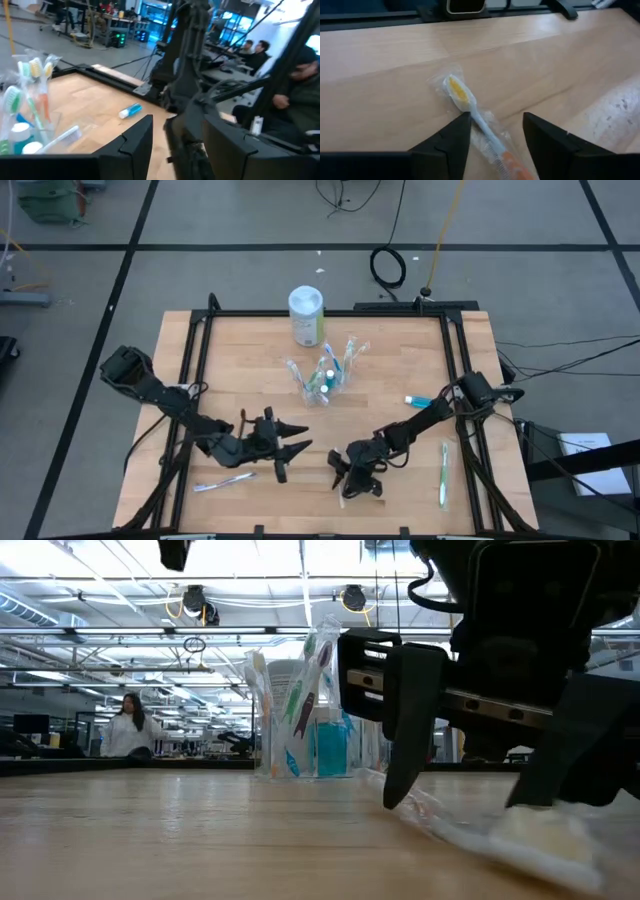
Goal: Pick & Place toothbrushing station
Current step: Put the orange toothbrush into the transparent organizer
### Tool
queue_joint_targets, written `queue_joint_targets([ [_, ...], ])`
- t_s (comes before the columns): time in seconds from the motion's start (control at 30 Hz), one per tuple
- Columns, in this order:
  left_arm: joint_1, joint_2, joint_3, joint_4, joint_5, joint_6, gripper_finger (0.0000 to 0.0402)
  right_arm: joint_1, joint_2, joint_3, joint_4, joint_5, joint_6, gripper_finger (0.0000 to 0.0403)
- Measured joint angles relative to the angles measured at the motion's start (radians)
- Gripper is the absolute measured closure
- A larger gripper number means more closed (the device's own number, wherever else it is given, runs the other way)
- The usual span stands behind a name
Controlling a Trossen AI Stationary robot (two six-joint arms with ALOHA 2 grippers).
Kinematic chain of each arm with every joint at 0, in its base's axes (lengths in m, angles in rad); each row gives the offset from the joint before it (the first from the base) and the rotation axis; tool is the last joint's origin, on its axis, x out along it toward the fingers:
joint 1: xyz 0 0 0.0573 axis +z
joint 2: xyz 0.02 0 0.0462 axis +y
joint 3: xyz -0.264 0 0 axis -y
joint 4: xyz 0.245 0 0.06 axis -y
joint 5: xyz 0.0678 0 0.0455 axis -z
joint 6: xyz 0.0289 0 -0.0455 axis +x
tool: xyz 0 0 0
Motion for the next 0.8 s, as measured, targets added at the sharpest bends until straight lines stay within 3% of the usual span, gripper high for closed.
queue_joint_targets([
  [0.33, -0.021, -0.027, 0.000, -0.002, 0.000, 0.091, 0.0229, -0.022, -0.032, -0.001, -0.022, 0.034, 0.105, 0.0391],
  [0.6, -0.017, -0.027, 0.000, -0.003, -0.001, 0.137, 0.0229, -0.057, -0.250, -0.003, -0.059, 0.035, 0.250, 0.0401],
  [0.8, -0.036, -0.027, 0.000, -0.006, 0.001, 0.120, 0.0229, -0.096, -0.445, -0.026, -0.013, 0.257, 0.227, 0.0402],
])
